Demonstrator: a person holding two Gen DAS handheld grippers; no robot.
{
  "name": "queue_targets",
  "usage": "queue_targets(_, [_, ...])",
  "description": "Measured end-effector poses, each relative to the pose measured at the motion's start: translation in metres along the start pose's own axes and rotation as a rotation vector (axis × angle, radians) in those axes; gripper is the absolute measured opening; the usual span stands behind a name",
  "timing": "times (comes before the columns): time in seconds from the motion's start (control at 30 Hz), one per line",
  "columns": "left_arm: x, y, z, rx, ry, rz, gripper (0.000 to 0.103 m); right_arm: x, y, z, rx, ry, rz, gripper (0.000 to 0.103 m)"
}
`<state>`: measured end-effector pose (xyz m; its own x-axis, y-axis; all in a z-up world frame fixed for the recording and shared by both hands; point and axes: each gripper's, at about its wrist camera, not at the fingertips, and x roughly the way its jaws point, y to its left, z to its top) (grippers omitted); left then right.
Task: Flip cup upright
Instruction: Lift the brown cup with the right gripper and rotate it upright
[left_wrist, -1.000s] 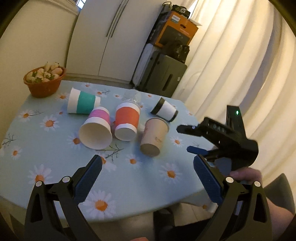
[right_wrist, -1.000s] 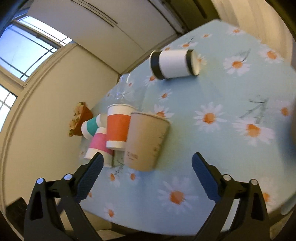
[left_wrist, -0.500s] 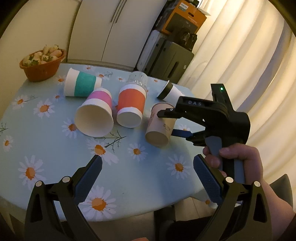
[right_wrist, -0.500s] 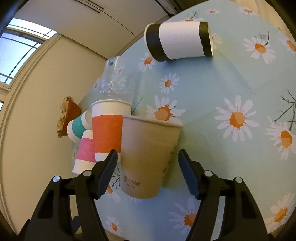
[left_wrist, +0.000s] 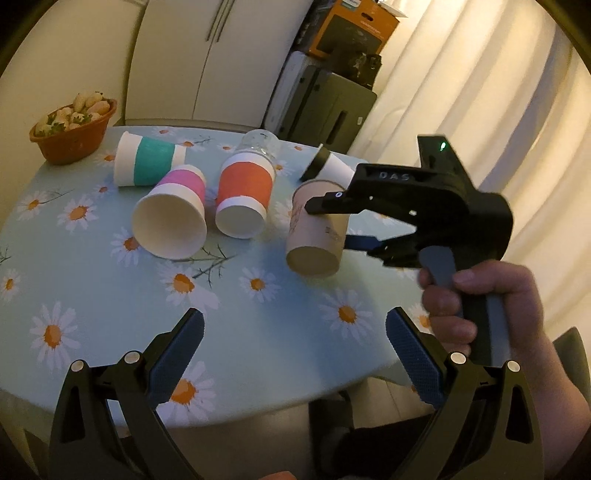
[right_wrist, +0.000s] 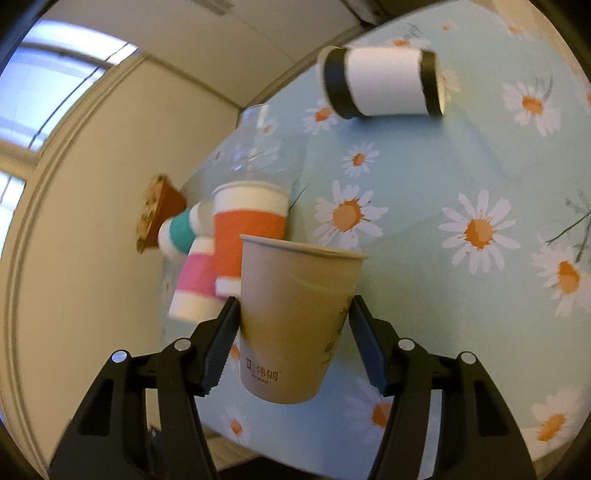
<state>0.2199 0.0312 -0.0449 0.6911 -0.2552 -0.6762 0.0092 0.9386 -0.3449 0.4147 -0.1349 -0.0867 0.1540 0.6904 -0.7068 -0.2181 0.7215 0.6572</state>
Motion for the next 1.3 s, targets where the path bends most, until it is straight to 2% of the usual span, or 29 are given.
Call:
queue_targets(0.1, [-0.006, -0.002, -0.008, 0.011, 0.011, -0.004, 0.096, -0.009, 0.009, -0.008, -0.081, 0.035, -0.001, 0.061])
queue_targets(0.2, [-0.009, -0.003, -0.015, 0.020, 0.025, -0.007, 0.096, -0.012, 0.015, -0.021, -0.153, 0.110, 0.009, 0.061])
queue_targets(0.37, [-0.009, -0.002, -0.021, 0.009, 0.046, -0.024, 0.096, -0.001, 0.025, -0.046, -0.258, 0.218, -0.015, 0.061])
queue_targets(0.5, [-0.004, 0.000, -0.023, 0.005, 0.071, -0.026, 0.096, 0.010, 0.035, -0.057, -0.317, 0.258, -0.038, 0.061])
queue_targets(0.8, [0.002, 0.008, -0.023, -0.023, 0.096, -0.010, 0.096, 0.028, 0.033, -0.056, -0.309, 0.281, -0.087, 0.062])
queue_targets(0.93, [0.004, 0.006, -0.023, -0.014, 0.101, -0.009, 0.096, 0.022, 0.025, -0.055, -0.275, 0.278, -0.088, 0.071])
queue_targets(1.2, [0.003, 0.009, -0.023, -0.019, 0.095, -0.001, 0.096, -0.001, 0.017, -0.048, -0.221, 0.236, -0.035, 0.072])
queue_targets(1.3, [0.002, 0.010, -0.023, -0.022, 0.089, 0.005, 0.096, -0.015, 0.019, -0.047, -0.211, 0.204, 0.012, 0.072])
